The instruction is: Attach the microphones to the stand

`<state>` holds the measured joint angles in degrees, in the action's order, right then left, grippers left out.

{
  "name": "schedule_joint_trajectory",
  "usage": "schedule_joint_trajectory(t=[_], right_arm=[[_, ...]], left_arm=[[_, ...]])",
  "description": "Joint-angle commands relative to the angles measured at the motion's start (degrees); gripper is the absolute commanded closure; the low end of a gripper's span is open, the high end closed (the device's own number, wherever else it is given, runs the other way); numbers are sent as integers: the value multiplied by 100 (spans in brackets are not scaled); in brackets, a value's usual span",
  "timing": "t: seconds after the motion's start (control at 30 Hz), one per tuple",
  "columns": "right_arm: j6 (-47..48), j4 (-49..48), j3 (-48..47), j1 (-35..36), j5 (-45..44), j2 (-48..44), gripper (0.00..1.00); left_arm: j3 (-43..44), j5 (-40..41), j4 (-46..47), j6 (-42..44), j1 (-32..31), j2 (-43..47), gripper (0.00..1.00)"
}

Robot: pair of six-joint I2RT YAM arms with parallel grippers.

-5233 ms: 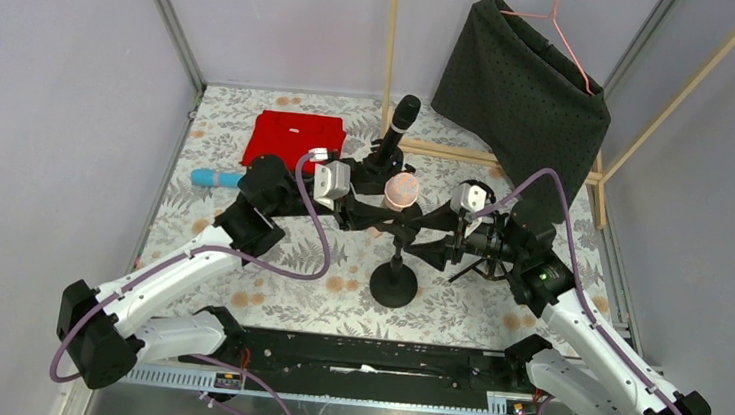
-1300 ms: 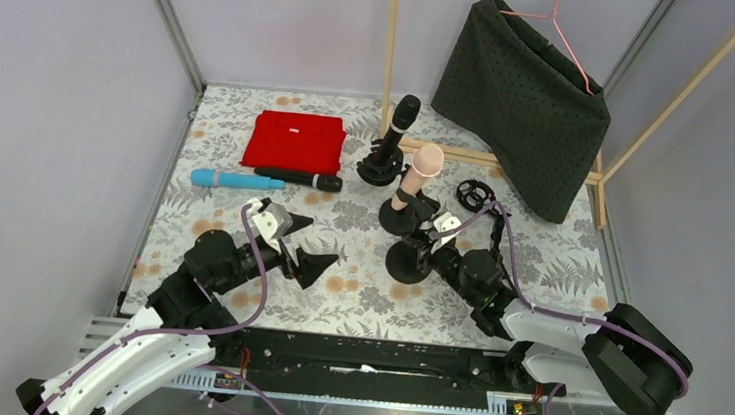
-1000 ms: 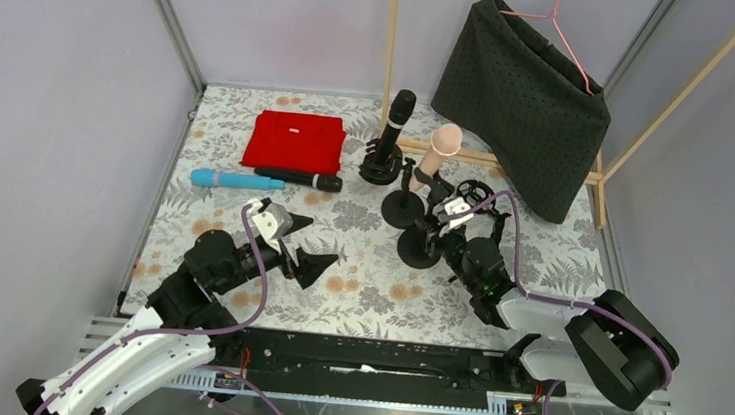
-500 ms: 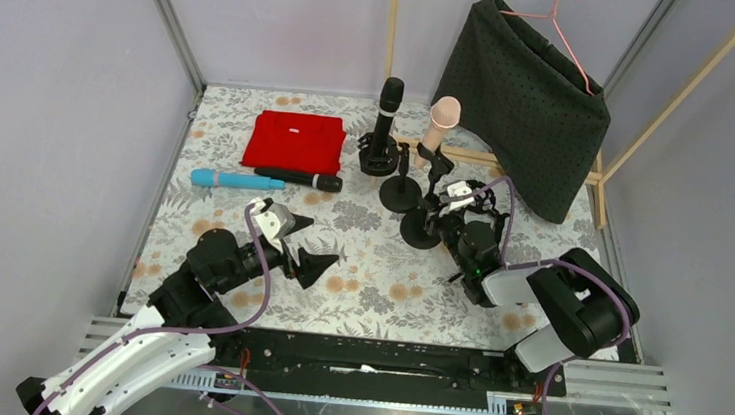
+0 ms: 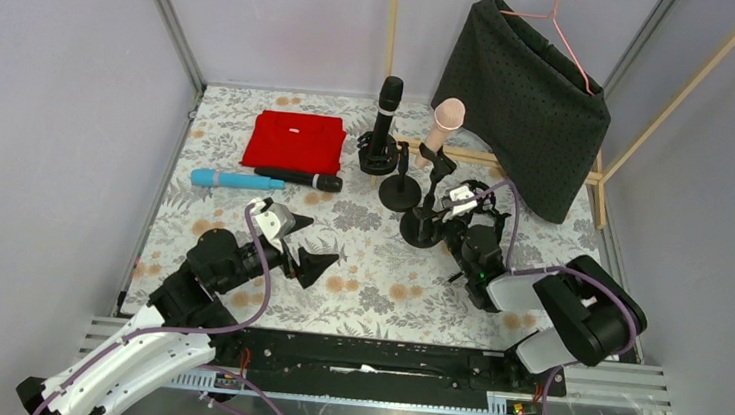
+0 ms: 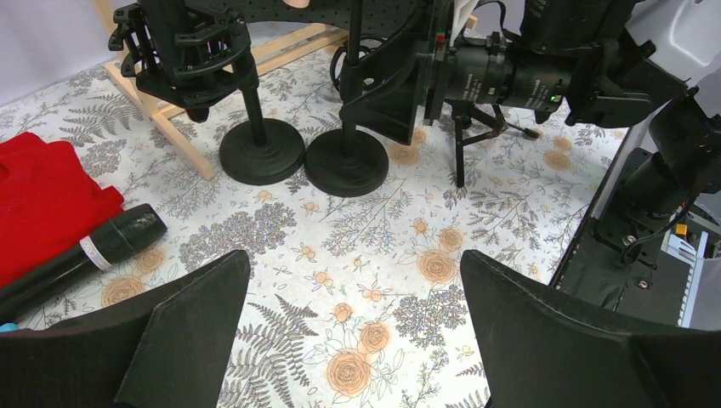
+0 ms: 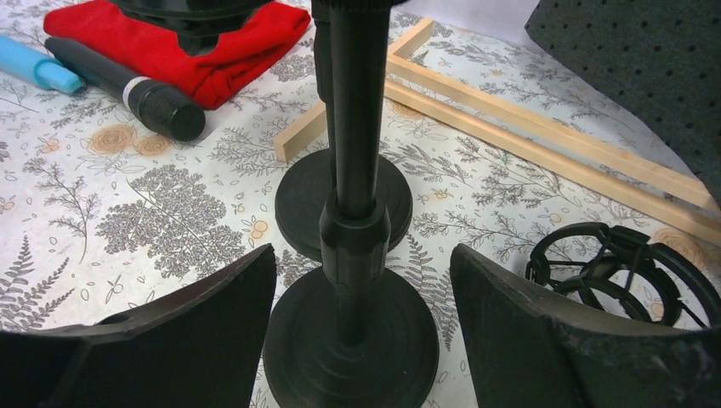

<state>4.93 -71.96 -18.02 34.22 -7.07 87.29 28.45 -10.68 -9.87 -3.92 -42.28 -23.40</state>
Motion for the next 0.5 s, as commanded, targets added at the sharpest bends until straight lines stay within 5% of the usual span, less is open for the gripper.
schedule_joint_trajectory(t=[0.0,0.47], right_arm=[[22,156,149,-29,-167,-651,17],[-953,3930,201,-29,-726,-3706,11]], left_arm=[[73,101,143,58,-1,-22,1],[113,534,140,-162,-3,-138,1]])
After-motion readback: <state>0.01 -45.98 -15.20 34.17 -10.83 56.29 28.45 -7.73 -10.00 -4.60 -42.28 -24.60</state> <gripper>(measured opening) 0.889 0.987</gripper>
